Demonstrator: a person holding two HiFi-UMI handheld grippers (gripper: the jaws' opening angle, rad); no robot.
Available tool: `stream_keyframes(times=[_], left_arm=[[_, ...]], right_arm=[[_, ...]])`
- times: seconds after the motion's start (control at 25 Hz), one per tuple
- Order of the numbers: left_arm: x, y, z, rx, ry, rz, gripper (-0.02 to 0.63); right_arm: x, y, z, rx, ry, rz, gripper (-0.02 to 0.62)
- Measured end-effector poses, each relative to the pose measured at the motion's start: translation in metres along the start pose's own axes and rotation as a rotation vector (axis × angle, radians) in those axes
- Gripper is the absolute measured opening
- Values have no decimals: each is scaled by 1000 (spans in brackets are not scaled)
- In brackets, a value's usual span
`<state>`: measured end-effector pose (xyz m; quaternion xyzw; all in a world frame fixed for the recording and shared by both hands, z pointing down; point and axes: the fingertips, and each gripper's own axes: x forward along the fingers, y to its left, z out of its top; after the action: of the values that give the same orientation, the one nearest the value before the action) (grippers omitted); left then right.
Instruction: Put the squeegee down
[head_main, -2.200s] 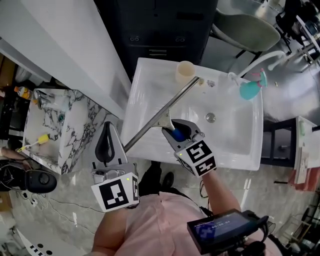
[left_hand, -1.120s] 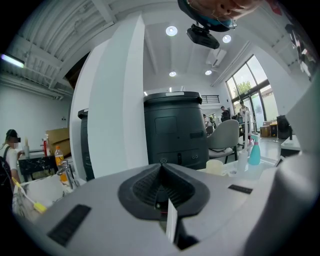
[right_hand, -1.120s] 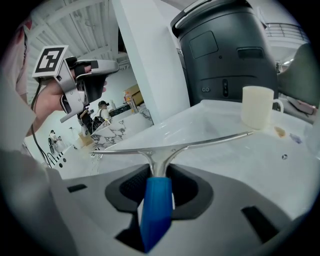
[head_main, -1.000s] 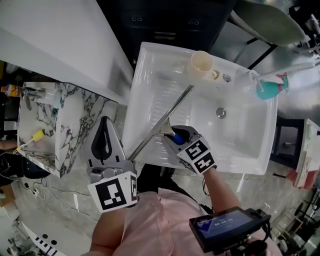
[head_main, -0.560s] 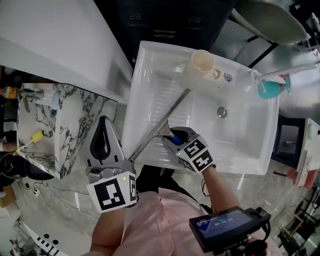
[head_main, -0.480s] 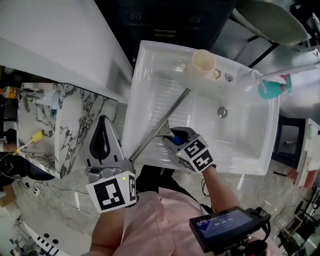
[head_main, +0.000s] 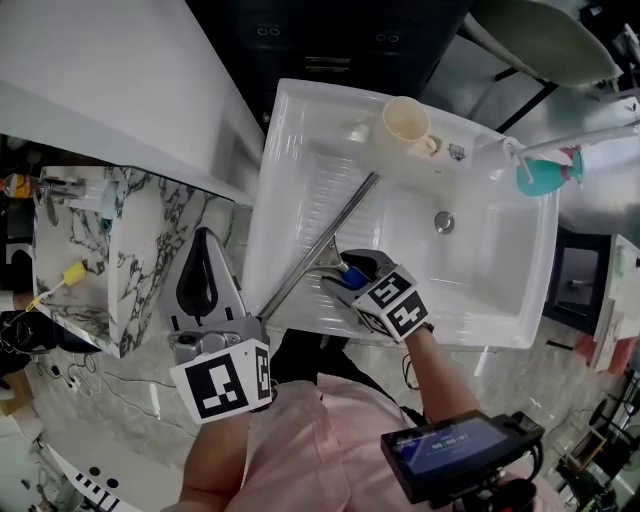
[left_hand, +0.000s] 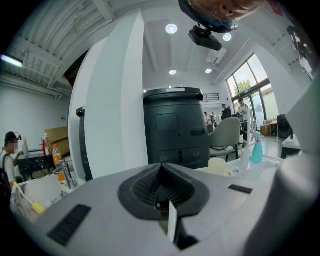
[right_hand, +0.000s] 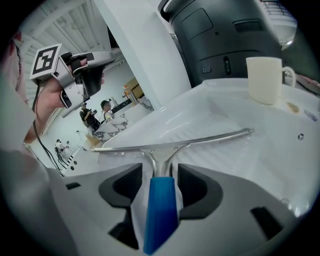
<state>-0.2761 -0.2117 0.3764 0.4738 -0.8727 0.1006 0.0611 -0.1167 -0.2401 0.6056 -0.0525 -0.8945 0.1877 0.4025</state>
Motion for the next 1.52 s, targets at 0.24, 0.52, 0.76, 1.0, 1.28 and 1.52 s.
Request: stream_keyframes(times=[0.24,0.52,0.76,1.0,1.28,1.52], left_arm=[[-4,-5,9,2,-23,-12,9],[-28,-22,37,-7,-98,-54,9],[-49,-53,77,-11,-232,-128,9],[-81,-82,122,4,-340,-188,9],[-110,-111,145,29,-398,-238,9],[-116,-123,142,35,-392,-254,9]], right_arm=[[-17,-8,5,-3,-27,-57,259],[-72,2,42,-20,-200,-143,258],[-149,19,107,-83,-485,-271,214],[-239,57,153,-149,-757,-423,71],[-291,73,148,-185,-838,-575,0],[-307,71,140,-186,-855,-617,0]])
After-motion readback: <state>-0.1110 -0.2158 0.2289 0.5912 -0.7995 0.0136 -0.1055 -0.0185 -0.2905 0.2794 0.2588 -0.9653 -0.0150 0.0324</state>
